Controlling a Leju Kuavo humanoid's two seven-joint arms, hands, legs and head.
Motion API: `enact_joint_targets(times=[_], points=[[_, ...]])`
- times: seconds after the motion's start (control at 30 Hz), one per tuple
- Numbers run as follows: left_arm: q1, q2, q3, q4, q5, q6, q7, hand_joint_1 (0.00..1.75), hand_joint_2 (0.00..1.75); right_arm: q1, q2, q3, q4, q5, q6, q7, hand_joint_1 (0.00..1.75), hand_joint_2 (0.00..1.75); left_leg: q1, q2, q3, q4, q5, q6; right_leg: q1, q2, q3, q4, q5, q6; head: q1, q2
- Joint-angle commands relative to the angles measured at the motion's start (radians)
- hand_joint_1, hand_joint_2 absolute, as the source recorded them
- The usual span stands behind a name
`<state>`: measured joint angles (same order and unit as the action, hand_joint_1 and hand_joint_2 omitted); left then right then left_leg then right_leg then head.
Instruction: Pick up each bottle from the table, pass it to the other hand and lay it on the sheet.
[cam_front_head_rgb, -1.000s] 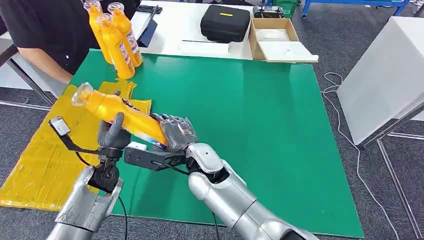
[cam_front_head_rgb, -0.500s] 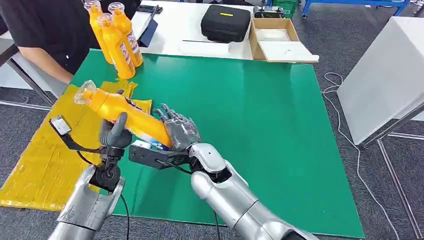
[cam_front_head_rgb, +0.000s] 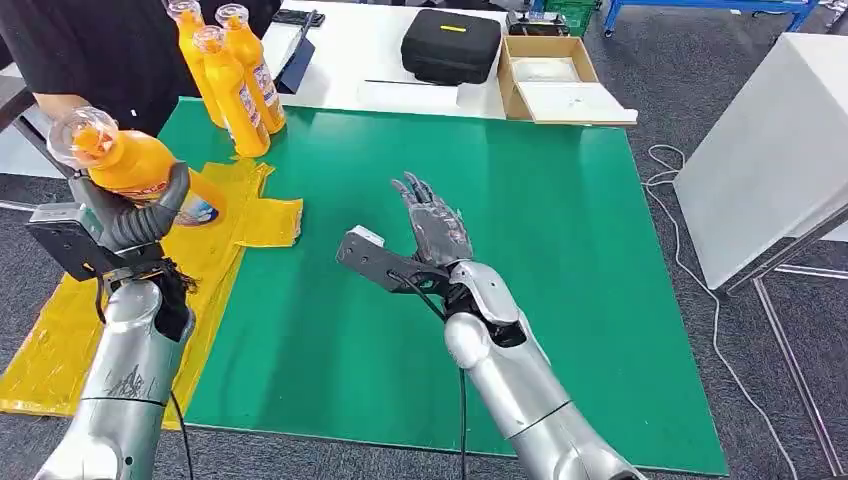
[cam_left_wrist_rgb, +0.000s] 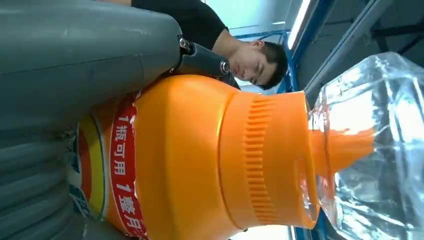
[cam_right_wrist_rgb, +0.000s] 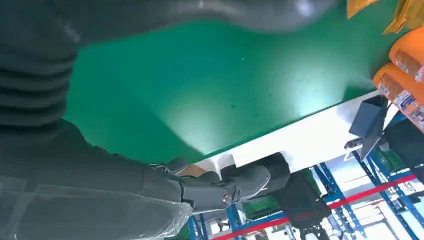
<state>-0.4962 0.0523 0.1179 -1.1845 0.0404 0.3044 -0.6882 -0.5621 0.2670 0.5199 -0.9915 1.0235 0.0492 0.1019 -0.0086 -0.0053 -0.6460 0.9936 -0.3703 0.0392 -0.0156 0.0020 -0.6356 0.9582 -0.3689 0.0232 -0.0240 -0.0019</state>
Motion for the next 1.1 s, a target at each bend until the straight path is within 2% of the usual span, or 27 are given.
enact_joint_targets(times=[0.03, 0.1, 0.27, 0.3, 0.37, 0.4, 0.43, 0.47, 0.5, 0.53, 0.57, 0.63, 0.67, 0.7, 0.8, 0.87, 0.9, 0.93, 1.0, 1.03, 1.07, 1.1], points=[[-0.065, -0.008, 0.043, 0.088, -0.001, -0.001, -0.002, 1.75, 1.75, -0.022, -0.030, -0.012, 0.009, -0.003, 0.000, -0.005, 0.00, 0.00, 0.000, -0.002, 0.003, 0.000, -0.001, -0.002, 0.000, -0.002, 0.004, 0.000, -0.002, -0.001, 0.000, 0.000], [-0.063, -0.006, 0.049, 0.090, 0.000, -0.001, -0.002, 1.75, 1.75, -0.026, -0.034, -0.004, 0.013, -0.004, 0.000, -0.005, 0.00, 0.00, 0.001, -0.002, 0.004, 0.001, -0.002, -0.003, 0.001, -0.003, 0.005, 0.001, -0.002, -0.002, 0.000, 0.000], [-0.060, 0.029, 0.059, 0.087, -0.112, 0.121, -0.010, 1.75, 1.75, -0.036, -0.062, 0.020, 0.030, -0.046, -0.012, -0.010, 0.00, 0.00, 0.000, -0.001, 0.002, 0.000, -0.001, -0.002, 0.001, -0.001, 0.002, 0.000, -0.001, -0.001, 0.000, 0.000], [-0.061, 0.043, 0.038, 0.086, -0.164, 0.172, -0.010, 1.75, 1.75, -0.032, -0.073, 0.028, 0.026, -0.059, -0.016, -0.007, 0.00, 0.00, 0.001, -0.001, 0.007, 0.001, -0.004, -0.005, 0.001, -0.002, 0.008, 0.002, -0.004, -0.003, 0.000, 0.000], [-0.067, 0.090, -0.053, 0.124, -0.343, 0.389, -0.010, 1.75, 1.75, -0.014, -0.099, 0.047, 0.011, -0.081, -0.020, -0.003, 0.00, 0.00, 0.001, -0.001, 0.004, 0.000, -0.002, -0.003, 0.001, -0.002, 0.005, 0.000, -0.002, -0.002, 0.000, 0.000], [-0.065, 0.063, 0.038, 0.111, -0.536, 0.394, -0.010, 1.75, 1.75, -0.005, -0.108, 0.052, 0.004, -0.088, -0.021, -0.001, 0.00, 0.00, 0.001, -0.002, 0.004, 0.000, -0.001, -0.003, 0.001, -0.003, 0.005, -0.001, -0.002, -0.001, 0.000, 0.000], [-0.064, 0.043, 0.062, 0.106, -0.608, 0.394, -0.010, 1.75, 1.75, 0.002, -0.113, 0.055, -0.001, -0.091, -0.022, -0.001, 0.00, 0.00, 0.000, -0.002, 0.003, -0.001, -0.001, -0.002, 0.000, -0.003, 0.004, -0.001, -0.002, -0.001, 0.000, 0.000], [-0.058, 0.005, 0.146, 0.081, -0.842, 0.394, -0.010, 1.75, 1.75, 0.010, -0.121, 0.062, -0.008, -0.102, -0.021, -0.001, 0.00, 0.00, 0.001, -0.003, 0.009, 0.000, -0.003, -0.004, 0.000, -0.004, 0.010, 0.000, -0.005, -0.002, 0.000, 0.000], [-0.054, -0.008, 0.175, 0.072, -0.942, 0.394, -0.010, 1.75, 1.75, 0.013, -0.125, 0.067, -0.011, -0.106, -0.021, 0.000, 0.00, 0.00, 0.001, -0.001, 0.004, 0.000, -0.002, -0.002, 0.001, -0.002, 0.005, -0.001, -0.002, -0.001, -0.001, 0.000], [-0.050, -0.016, 0.196, 0.081, -1.055, 0.394, -0.010, 1.75, 1.75, 0.014, -0.127, 0.071, -0.013, -0.115, -0.020, 0.000, 0.00, 0.00, 0.001, -0.002, 0.008, 0.000, -0.003, -0.004, 0.001, -0.003, 0.009, 0.000, -0.004, -0.002, 0.000, 0.000], [-0.050, -0.016, 0.196, 0.081, -1.055, 0.394, -0.010, 1.75, 1.75, 0.014, -0.127, 0.071, -0.013, -0.115, -0.020, 0.000, 0.00, 0.00, 0.000, -0.003, 0.004, -0.001, -0.001, -0.002, 0.000, -0.002, 0.005, -0.001, -0.002, -0.001, 0.000, 0.000], [-0.024, -0.026, 0.230, 0.165, -1.301, 0.394, -0.010, 1.75, 1.75, 0.010, -0.134, 0.083, -0.012, -0.135, -0.006, -0.007, 0.00, 0.00, 0.000, -0.003, 0.005, 0.000, -0.002, -0.003, 0.000, -0.002, 0.005, 0.000, -0.003, -0.002, 0.000, 0.000], [0.032, -0.001, 0.148, 0.132, -1.285, 0.394, 0.063, 1.75, 1.75, 0.016, -0.131, 0.077, -0.002, -0.138, -0.002, -0.020, 0.00, 0.00, -0.001, -0.001, 0.006, -0.002, -0.001, -0.002, -0.001, 0.000, 0.006, -0.001, -0.002, -0.001, 0.000, 0.000], [0.040, -0.028, 0.219, 0.165, -1.290, 0.394, -0.010, 1.75, 1.75, 0.012, -0.133, 0.079, -0.008, -0.135, -0.001, -0.017, 0.00, 0.00, -0.001, -0.001, 0.008, -0.001, -0.003, -0.003, -0.001, 0.001, 0.008, -0.001, -0.003, -0.002, 0.000, 0.000], [0.085, -0.040, 0.231, 0.163, -1.364, 0.394, -0.010, 1.75, 1.75, 0.004, -0.143, 0.108, 0.007, -0.156, -0.003, -0.016, 0.00, 0.00, -0.002, 0.001, 0.006, -0.002, -0.002, -0.002, -0.002, 0.001, 0.006, -0.001, -0.002, -0.001, -0.001, 0.000], [0.102, -0.041, 0.242, 0.159, -1.404, 0.394, -0.010, 1.75, 1.75, -0.009, -0.140, 0.124, 0.025, -0.163, -0.002, -0.022, 0.00, 0.00, -0.001, 0.002, 0.011, -0.002, -0.004, -0.004, -0.001, 0.001, 0.011, -0.001, -0.004, -0.003, 0.000, 0.000], [0.112, -0.048, 0.267, 0.138, -1.447, 0.394, -0.010, 1.75, 1.75, -0.020, -0.136, 0.131, 0.036, -0.168, -0.002, -0.025, 0.00, 0.00, -0.001, 0.000, 0.005, -0.001, -0.002, -0.002, -0.001, 0.000, 0.005, -0.001, -0.002, -0.001, 0.000, 0.000], [0.118, -0.047, 0.271, 0.150, -1.436, 0.394, -0.010, 1.75, 1.75, -0.031, -0.130, 0.138, 0.047, -0.174, 0.000, -0.029, 0.00, 0.00, -0.001, 0.001, 0.007, -0.001, -0.003, -0.003, -0.001, 0.001, 0.007, 0.000, -0.003, -0.002, 0.000, 0.000], [0.139, -0.042, 0.282, 0.146, -1.453, 0.394, -0.010, 1.75, 1.75, -0.056, -0.114, 0.147, 0.067, -0.182, 0.006, -0.037, 0.00, 0.00, -0.001, 0.003, 0.003, -0.001, -0.002, -0.002, -0.001, 0.003, 0.003, -0.001, -0.001, -0.001, 0.000, 0.000], [0.145, -0.042, 0.285, 0.145, -1.464, 0.394, -0.010, 1.75, 1.75, -0.064, -0.109, 0.150, 0.075, -0.184, 0.007, -0.038, 0.00, 0.00, -0.001, 0.004, 0.010, 0.000, -0.005, -0.005, -0.001, 0.004, 0.009, 0.001, -0.005, -0.003, 0.000, 0.000], [0.150, -0.042, 0.285, 0.143, -1.460, 0.394, -0.010, 1.75, 1.75, -0.071, -0.104, 0.151, 0.079, -0.185, 0.009, -0.039, 0.00, 0.00, -0.001, 0.004, 0.005, 0.000, -0.003, -0.003, -0.001, 0.003, 0.004, 0.000, -0.002, -0.002, 0.000, 0.000], [0.156, -0.039, 0.281, 0.150, -1.470, 0.394, -0.010, 1.75, 1.75, -0.080, -0.096, 0.155, 0.088, -0.188, 0.013, -0.040, 0.00, 0.00, -0.001, 0.005, 0.007, 0.000, -0.004, -0.004, -0.001, 0.004, 0.006, 0.001, -0.003, -0.002, 0.000, 0.000]])
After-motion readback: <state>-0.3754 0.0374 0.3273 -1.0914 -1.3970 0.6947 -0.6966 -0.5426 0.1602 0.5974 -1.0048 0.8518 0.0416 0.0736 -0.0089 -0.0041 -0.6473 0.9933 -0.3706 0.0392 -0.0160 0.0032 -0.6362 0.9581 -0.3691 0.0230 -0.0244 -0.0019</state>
